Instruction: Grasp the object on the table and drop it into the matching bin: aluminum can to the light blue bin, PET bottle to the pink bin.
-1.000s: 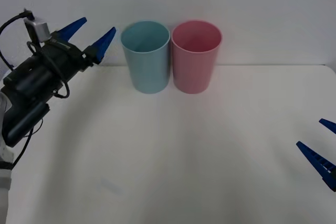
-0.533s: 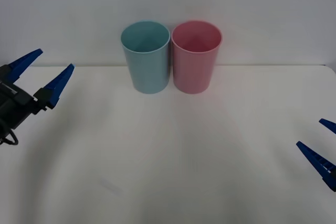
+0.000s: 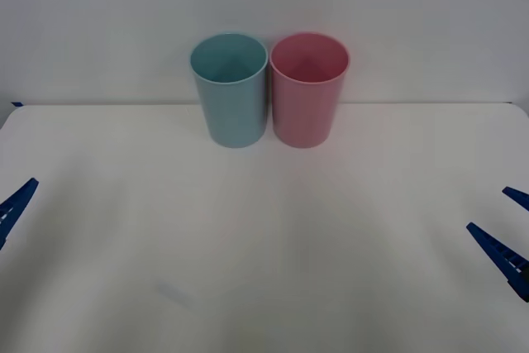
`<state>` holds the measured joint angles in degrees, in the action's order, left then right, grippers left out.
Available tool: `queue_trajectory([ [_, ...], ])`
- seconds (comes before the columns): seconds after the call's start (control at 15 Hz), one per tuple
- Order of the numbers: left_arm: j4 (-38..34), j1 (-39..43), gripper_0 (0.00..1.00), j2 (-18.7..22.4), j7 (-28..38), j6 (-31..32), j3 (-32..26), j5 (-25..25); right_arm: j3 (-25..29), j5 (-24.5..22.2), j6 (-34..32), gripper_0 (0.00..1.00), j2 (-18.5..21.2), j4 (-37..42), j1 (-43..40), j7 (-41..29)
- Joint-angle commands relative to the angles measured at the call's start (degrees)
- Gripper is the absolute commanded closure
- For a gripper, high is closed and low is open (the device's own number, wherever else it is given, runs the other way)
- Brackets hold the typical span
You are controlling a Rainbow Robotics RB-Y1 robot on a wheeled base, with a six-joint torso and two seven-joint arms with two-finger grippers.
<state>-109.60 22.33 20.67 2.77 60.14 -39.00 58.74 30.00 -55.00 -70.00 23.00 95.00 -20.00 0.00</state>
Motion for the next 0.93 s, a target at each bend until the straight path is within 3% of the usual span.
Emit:
queue_trajectory([
  [0.07, 0.0, 5.3, 0.00, 0.8, -1.3, 1.5, -1.1, -3.2, 0.0, 0.0, 0.0, 0.00, 0.0, 0.0, 0.0, 0.0],
  [0.33, 0.1, 10.2, 0.00, 0.8, -1.7, 1.7, -1.1, -5.3, 0.0, 0.0, 0.0, 0.00, 0.0, 0.0, 0.0, 0.0],
  [0.93, 0.1, 11.6, 0.00, 0.8, -1.5, 1.6, 1.0, -5.9, 0.0, 0.0, 0.0, 0.00, 0.0, 0.0, 0.0, 0.0],
])
